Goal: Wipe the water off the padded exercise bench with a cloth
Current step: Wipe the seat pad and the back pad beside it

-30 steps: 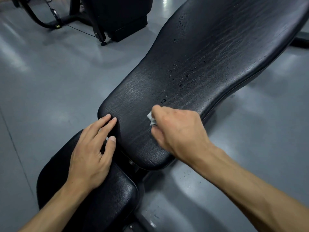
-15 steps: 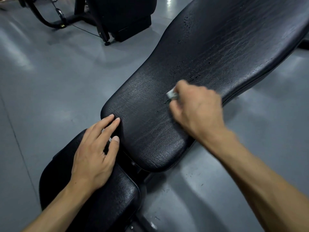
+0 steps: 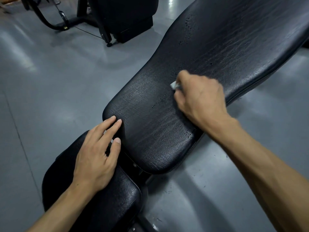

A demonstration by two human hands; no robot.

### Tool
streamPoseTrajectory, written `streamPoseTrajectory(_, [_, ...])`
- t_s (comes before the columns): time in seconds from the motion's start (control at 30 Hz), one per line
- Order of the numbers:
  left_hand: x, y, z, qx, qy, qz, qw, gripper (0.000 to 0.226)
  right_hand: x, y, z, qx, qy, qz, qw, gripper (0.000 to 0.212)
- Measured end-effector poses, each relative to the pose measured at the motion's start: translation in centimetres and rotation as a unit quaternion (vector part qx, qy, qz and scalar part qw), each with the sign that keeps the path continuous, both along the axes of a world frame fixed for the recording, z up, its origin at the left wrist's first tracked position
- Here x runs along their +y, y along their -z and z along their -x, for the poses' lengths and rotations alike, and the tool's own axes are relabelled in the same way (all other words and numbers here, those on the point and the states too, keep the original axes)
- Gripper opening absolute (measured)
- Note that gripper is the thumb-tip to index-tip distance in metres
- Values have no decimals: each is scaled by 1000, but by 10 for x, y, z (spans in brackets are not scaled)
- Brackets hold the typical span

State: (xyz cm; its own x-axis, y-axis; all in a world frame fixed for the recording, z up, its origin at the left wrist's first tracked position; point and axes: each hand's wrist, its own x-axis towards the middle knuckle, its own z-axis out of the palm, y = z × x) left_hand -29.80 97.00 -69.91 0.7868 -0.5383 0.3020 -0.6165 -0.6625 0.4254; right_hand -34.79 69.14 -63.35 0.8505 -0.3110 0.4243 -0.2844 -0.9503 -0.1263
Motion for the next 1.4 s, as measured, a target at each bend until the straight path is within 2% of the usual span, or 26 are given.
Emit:
streamPoseTrajectory(0.13, [1, 0, -1, -2, 4, -4, 1000, 49, 56, 11, 6, 64, -155, -12, 986, 16])
streamPoseTrajectory(0.2, [1, 0, -1, -5, 6, -6, 1000, 49, 59, 8, 4, 89, -183, -9, 979, 19])
streamPoseTrajectory(0.4, [0, 1, 0, 0, -1, 0, 1000, 49, -19, -7, -19, -1, 2, -1, 1000, 17])
streamPoseTrajectory(0.5, [0, 0, 0, 0, -1, 4, 1000, 48, -1, -2, -18, 4, -21, 10, 1000, 15])
streamPoseTrajectory(0.63, [0, 0, -1, 0, 3, 4, 1000, 48, 64, 12, -10, 67, -159, 1, 985, 14])
streamPoseTrajectory(0.7, [1, 0, -2, -1, 9, 1, 1000, 48, 71, 10, -9, 91, -192, 0, 977, 16])
streamPoseTrajectory(0.83, [2, 1, -3, 3, 9, 6, 1000, 47, 2, -4, -11, 66, -89, -10, 994, 20])
streamPoseTrajectory(0.93, [2, 1, -2, 5, 6, 9, 1000, 47, -49, -11, 6, 23, -14, -73, 997, 24])
streamPoseTrajectory(1.07, [2, 1, -2, 1, 8, 7, 1000, 48, -37, -7, 35, -3, 1, -86, 996, 34])
streamPoseTrajectory(1.2, [2, 2, -3, -2, 10, 3, 1000, 49, 34, 11, 67, 41, -111, -99, 988, 23])
streamPoseTrajectory(1.27, [2, 2, -3, -4, 9, 3, 1000, 49, 44, 14, 74, 59, -138, -92, 984, 23])
streamPoseTrajectory(1.33, [2, 2, -3, -4, 8, 3, 1000, 49, 21, 14, 71, 52, -108, -91, 989, 27])
streamPoseTrajectory(1.4, [2, 2, -3, -3, 6, 4, 1000, 49, -20, 12, 68, -6, -33, -105, 994, 29])
